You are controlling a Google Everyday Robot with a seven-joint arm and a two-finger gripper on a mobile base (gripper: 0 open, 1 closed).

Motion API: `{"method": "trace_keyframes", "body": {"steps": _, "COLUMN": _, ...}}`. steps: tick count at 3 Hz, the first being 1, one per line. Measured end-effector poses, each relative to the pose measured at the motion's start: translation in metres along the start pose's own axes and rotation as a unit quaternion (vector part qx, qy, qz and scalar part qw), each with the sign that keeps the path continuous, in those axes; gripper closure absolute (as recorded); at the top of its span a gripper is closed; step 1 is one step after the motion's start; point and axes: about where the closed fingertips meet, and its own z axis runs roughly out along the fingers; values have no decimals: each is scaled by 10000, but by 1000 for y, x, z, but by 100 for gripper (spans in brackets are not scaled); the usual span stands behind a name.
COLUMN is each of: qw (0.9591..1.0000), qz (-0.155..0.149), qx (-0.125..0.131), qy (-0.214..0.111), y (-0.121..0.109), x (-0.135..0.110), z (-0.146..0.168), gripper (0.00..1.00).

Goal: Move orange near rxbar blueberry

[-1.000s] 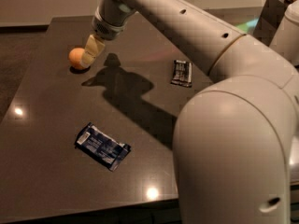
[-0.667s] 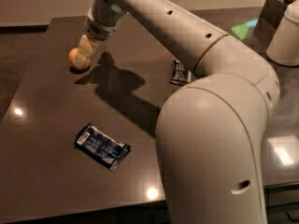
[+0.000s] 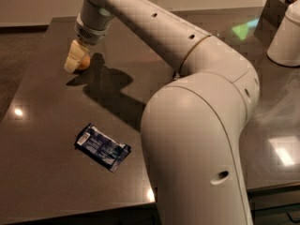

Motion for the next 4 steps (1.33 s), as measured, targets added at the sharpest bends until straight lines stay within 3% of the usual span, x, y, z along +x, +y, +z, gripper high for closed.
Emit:
{"method": "trace_keyframes", "body": {"steps": 1, "qw": 10000, "qz": -46, "qx": -45, "qy": 46, "y": 4, "x": 0, "z": 5, "gripper": 0}}
{"method": "trace_keyframes", "body": {"steps": 2, "qw": 9998, "qz": -159, "qx": -114, "qy": 43, "y": 12, "x": -7, "z": 8, "gripper": 17}}
{"method": "trace_keyframes", "body": {"steps": 3, "qw": 9995, "qz": -273, "qx": -181, "qy": 17, "y": 18, "x": -11, "z": 7, "gripper": 48}}
{"method": "trace_keyframes", "body": {"steps": 4, "qw": 9986, "qz": -483, "qx": -181, "qy": -145, "y": 25, "x": -9, "z": -12, "gripper": 87}}
